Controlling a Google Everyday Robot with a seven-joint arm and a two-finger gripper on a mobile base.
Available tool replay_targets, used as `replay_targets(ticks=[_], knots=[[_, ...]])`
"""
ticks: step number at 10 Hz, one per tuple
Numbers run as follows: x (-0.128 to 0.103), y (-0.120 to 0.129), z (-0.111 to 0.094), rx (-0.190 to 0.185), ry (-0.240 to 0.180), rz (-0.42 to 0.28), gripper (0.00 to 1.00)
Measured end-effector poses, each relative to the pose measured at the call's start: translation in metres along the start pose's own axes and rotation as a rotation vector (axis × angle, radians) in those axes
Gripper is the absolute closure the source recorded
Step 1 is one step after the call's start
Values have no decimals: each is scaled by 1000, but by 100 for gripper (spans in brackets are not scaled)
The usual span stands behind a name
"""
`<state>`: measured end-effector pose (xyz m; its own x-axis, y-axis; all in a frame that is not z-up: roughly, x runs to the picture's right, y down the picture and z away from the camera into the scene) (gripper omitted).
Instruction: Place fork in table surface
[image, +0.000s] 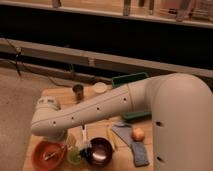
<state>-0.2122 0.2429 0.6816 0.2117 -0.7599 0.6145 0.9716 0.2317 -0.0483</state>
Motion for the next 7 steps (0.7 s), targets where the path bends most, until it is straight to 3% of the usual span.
replay_targets(ticks=[7], knots=[[13, 10, 18, 11, -16, -18, 20]])
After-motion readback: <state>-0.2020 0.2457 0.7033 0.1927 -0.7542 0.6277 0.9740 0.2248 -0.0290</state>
